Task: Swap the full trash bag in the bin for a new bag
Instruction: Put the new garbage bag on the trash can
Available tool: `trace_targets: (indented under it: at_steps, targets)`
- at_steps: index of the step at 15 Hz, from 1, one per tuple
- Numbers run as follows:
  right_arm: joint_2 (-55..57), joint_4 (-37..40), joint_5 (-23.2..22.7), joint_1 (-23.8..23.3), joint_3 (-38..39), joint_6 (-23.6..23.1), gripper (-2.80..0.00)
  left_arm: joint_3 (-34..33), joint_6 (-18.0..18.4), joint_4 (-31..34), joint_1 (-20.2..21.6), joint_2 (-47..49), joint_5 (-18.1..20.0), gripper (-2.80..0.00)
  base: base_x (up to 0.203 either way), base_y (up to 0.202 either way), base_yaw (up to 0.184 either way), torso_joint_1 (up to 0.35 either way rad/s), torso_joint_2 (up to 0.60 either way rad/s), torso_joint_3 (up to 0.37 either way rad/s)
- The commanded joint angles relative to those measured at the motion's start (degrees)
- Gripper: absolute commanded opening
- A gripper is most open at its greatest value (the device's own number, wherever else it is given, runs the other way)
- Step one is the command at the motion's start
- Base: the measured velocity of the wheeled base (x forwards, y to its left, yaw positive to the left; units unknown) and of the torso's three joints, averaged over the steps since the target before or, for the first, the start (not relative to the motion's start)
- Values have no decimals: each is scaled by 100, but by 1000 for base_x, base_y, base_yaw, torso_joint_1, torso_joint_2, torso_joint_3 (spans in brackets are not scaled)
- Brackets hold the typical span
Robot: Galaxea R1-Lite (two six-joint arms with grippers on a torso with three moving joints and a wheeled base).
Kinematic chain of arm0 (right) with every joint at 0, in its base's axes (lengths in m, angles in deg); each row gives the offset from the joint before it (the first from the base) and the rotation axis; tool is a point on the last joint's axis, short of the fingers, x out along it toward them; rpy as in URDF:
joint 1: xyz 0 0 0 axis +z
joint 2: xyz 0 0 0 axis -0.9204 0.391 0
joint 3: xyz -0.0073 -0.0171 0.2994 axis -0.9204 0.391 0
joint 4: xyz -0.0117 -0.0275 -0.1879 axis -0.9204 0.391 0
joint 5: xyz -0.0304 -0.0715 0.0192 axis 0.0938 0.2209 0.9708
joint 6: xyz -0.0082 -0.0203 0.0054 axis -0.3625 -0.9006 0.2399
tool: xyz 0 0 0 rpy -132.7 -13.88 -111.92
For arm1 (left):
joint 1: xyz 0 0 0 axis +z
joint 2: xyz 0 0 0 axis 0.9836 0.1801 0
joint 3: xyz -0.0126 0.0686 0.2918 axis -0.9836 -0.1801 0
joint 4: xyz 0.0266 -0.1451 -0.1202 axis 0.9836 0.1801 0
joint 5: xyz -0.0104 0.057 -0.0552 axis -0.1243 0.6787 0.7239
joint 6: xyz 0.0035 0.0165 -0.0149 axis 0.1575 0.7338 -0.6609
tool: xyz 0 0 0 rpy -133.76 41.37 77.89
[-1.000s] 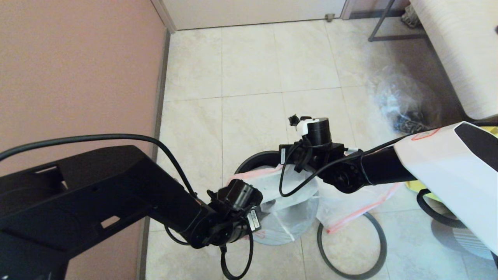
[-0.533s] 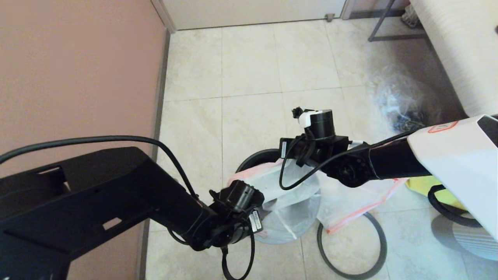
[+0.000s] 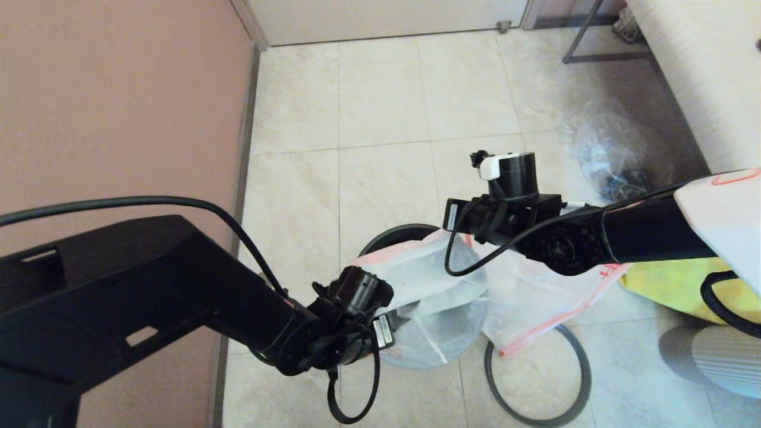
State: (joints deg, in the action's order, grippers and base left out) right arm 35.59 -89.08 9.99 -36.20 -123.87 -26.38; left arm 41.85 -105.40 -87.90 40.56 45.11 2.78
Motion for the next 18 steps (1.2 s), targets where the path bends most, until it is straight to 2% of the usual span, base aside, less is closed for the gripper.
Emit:
trace_targets:
  at_steps: [1, 6, 10, 14, 18]
  targets:
    - [-109, 3, 12, -51, 134, 105, -280, -31, -1, -25, 86, -114, 54, -280, 0, 0, 0, 0, 0, 0]
    - [-167, -32, 8, -153, 503, 325, -280, -14, 0, -34, 160, -66, 72, -280, 0, 0, 0, 0, 0, 0]
    - [-407, 24, 25, -275, 1008, 302, -280, 12, 0, -51, 290, -62, 63, -280, 0, 0, 0, 0, 0, 0]
    - [-900, -55, -5, -320, 2162, -24, -280, 64, 55, -60, 337, -47, 72, -280, 0, 0, 0, 0, 0, 0]
    - [-1249, -729, -23, -332, 3106, -328, -280, 142, 131, -87, 415, 49, 72, -280, 0, 0, 0, 0, 0, 0]
